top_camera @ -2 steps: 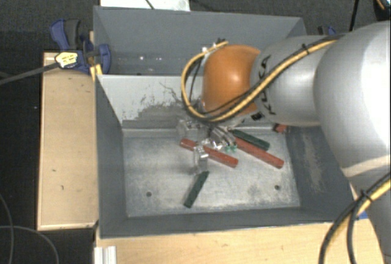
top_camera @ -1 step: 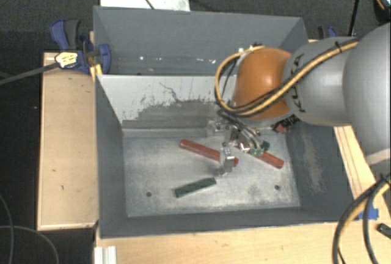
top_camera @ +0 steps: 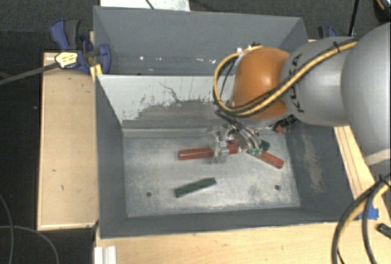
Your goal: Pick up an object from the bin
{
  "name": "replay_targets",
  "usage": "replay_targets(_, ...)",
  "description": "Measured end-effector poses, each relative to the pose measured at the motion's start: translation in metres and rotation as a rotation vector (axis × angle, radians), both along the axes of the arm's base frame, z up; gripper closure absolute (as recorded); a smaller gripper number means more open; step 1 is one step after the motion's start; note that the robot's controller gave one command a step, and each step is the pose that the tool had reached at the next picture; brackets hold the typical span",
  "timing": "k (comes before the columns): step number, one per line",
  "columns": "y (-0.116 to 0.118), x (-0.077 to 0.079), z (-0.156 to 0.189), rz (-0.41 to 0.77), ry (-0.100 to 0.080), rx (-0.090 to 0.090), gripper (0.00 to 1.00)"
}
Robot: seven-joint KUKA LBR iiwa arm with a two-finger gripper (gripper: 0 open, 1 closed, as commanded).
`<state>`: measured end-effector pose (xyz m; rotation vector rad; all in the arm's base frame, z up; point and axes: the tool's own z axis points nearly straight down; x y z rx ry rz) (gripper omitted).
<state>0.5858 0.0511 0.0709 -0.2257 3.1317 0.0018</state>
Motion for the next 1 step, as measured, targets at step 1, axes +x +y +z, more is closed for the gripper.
replay_targets(1, 0.0161, -0.007, 0.1407, -0.027, -0.009, 0.001, 1.0)
